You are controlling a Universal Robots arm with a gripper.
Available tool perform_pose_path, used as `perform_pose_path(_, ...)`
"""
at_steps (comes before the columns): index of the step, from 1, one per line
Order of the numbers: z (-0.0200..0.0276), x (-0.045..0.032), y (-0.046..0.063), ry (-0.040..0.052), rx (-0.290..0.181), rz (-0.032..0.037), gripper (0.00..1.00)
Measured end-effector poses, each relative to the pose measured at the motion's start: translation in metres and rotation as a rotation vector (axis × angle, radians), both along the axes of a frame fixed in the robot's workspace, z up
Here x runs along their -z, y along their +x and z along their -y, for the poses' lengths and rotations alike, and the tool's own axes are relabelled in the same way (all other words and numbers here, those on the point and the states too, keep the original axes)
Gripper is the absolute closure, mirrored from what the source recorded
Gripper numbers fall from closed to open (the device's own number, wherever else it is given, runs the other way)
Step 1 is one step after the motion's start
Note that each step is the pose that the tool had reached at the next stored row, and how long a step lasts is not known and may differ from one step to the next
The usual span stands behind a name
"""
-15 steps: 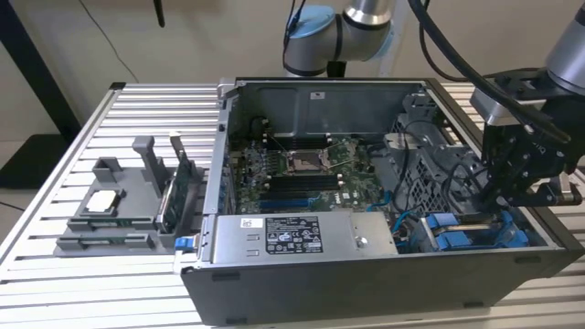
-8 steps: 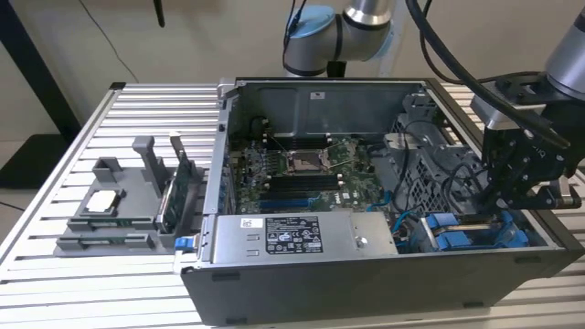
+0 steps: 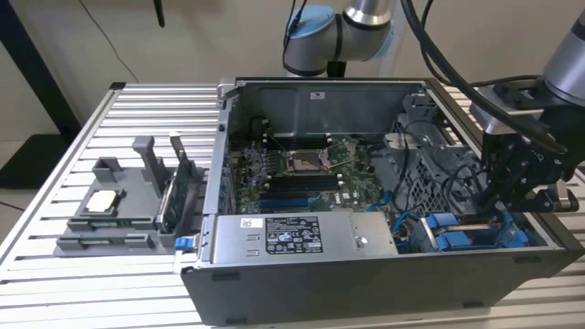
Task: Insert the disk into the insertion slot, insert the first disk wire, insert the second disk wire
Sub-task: 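Insert the first disk wire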
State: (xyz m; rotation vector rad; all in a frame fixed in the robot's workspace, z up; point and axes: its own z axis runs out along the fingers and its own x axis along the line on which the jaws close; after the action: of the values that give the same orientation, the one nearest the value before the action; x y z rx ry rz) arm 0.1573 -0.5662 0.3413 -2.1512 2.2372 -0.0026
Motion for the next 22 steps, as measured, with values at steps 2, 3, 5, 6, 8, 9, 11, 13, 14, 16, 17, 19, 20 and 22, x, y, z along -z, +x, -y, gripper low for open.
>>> perform_pose_path(2, 0.0, 0.0007, 0.0, -0.0001, 0.0, 0.0, 0.81)
perform_pose_path(3, 0.0, 0.0012, 0.0001, 0.0, 0.0, 0.0002, 0.81)
perform_pose_path(5, 0.0, 0.0016, 0.0001, 0.0, 0.0, 0.0, 0.81)
perform_pose_path(6, 0.0, 0.0015, 0.0001, 0.0, 0.0, 0.0, 0.81)
perform_pose_path(8, 0.0, 0.0018, 0.0, 0.0006, 0.0, -0.0001, 0.81)
perform_pose_path(9, 0.0, 0.0023, 0.0, 0.0009, 0.0, 0.0, 0.81)
perform_pose_path(11, 0.0, 0.0043, 0.0, 0.001, 0.0, 0.0, 0.81)
perform_pose_path(13, 0.0, 0.0063, 0.0, 0.0006, 0.0, 0.0, 0.81)
perform_pose_path(14, 0.0, 0.0067, 0.0, 0.0001, 0.0, 0.0001, 0.81)
perform_pose_path(16, 0.0, 0.0073, -0.0001, 0.001, 0.0, -0.0002, 0.8)
perform_pose_path(17, 0.0, 0.0073, -0.0001, 0.0009, 0.0, 0.0, 0.8)
perform_pose_path(19, 0.0, 0.0061, 0.0, 0.0013, 0.0, -0.0006, 0.74)
perform_pose_path(20, -0.0001, 0.0046, 0.0, 0.0012, 0.0, -0.0011, 0.67)
perform_pose_path(22, 0.0, 0.0013, 0.0, 0.0009, 0.0, -0.0016, 0.67)
